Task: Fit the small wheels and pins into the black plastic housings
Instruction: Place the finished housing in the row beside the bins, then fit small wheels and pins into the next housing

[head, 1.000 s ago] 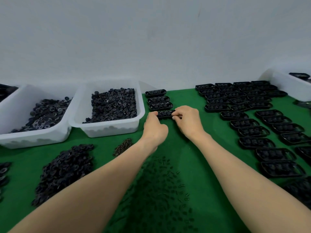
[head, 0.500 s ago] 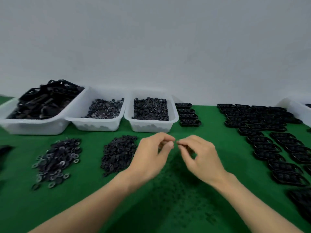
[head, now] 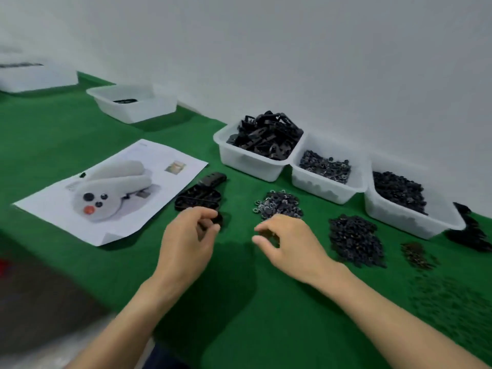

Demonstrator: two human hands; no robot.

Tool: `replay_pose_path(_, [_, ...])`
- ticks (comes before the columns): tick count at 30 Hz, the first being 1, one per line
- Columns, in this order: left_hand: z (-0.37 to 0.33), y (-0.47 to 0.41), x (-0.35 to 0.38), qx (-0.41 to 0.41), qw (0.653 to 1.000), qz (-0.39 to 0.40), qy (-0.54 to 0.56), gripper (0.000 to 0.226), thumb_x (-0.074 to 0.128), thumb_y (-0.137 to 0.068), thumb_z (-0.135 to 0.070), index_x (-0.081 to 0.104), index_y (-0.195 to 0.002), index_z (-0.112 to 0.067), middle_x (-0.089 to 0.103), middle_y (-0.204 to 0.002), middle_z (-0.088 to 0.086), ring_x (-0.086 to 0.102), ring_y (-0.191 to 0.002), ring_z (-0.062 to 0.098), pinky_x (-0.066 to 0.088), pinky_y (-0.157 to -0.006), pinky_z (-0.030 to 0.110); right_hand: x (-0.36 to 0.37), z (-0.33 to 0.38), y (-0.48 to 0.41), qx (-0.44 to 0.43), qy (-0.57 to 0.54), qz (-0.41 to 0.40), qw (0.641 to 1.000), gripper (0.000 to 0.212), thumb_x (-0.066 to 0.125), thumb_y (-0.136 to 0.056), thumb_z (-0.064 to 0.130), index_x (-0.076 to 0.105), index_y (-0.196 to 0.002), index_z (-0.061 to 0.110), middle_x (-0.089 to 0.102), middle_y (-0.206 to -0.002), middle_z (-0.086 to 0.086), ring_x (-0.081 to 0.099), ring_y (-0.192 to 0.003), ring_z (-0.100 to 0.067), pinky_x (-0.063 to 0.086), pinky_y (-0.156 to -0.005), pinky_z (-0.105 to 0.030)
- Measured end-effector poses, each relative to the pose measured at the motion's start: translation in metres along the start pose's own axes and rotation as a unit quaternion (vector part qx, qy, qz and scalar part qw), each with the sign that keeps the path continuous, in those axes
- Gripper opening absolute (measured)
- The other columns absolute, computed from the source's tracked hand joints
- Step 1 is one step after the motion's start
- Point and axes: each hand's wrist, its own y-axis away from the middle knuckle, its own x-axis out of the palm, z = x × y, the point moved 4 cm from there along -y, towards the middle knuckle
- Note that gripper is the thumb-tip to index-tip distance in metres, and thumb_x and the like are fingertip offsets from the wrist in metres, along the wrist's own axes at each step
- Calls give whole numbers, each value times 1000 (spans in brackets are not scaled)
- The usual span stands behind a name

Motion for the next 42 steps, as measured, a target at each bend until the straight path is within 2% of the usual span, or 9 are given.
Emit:
replay_pose_path(4, [37,-41,-28,-27,995,6,-99,37,61,-84,-10,53,-120,-14,57,-114,4,49,-104,18,39,-91,29,36,23,-68,43,-18,32,998,39,59,-86,36,57,-119,16,58,-112,-4,53,-95,-17,44,-90,-34])
replay_pose_path(7, [54,-62,-30,-44,989,80,-120,49,63,-83,-16,45,-129,-13,52,-128,7,44,-120,23,36,-97,34,55,32,-97,65,-22,70,995,50,63,-82,40,53,-124,16,54,-122,-4,51,-108,-21,40,-91,-31])
replay_pose_path(15, [43,-53,-25,27,989,147,19,55,80,-66,-17,55,-115,-29,60,-99,-16,52,-84,-3,40,-73,8,25,28,-56,6,-10,2,1000,35,73,-74,32,61,-103,16,57,-96,6,48,-89,-9,39,-82,-23])
replay_pose_path(19, [16,-26,0,70,961,254,85,55,81,-64,-20,54,-110,-35,59,-96,-17,53,-84,-2,45,-76,14,3,11,8,24,-42,-12,999,32,78,-71,24,65,-100,17,61,-96,6,56,-93,-10,43,-84,-23])
replay_pose_path(25, [-2,3,43,157,926,342,24,35,76,-68,-38,64,-101,-33,57,-92,-23,48,-90,-6,37,-78,9,1,-9,69,65,-49,-2,997,24,71,-73,30,70,-96,20,59,-91,11,57,-88,-8,44,-79,-22])
replay_pose_path(29, [0,4,53,167,922,348,27,26,72,-70,-42,69,-92,-31,58,-97,-21,48,-96,-4,37,-91,18,-9,-36,56,132,-100,-57,985,12,69,-79,20,72,-90,18,61,-83,13,56,-76,-3,38,-68,-7])
replay_pose_path(34, [2,5,54,150,927,343,27,33,74,-68,-41,57,-96,-38,52,-97,-25,45,-93,-7,35,-80,6,0,-71,27,192,-2,-17,981,22,64,-84,15,68,-106,15,50,-78,12,44,-62,2,32,-65,-7])
replay_pose_path(38, [5,6,54,137,928,347,20,48,74,-66,-42,55,-110,-36,50,-100,-26,45,-93,-9,33,-78,3,5,-67,16,180,-16,-1,984,9,71,-79,14,69,-86,19,49,-73,15,48,-61,7,33,-62,-10])
replay_pose_path(42, [3,6,52,144,928,344,16,48,66,-65,-52,61,-108,-32,52,-102,-22,48,-92,-1,42,-83,18,1,-68,24,191,-52,-8,980,19,74,-74,8,63,-72,24,53,-70,14,48,-59,1,37,-59,-6])
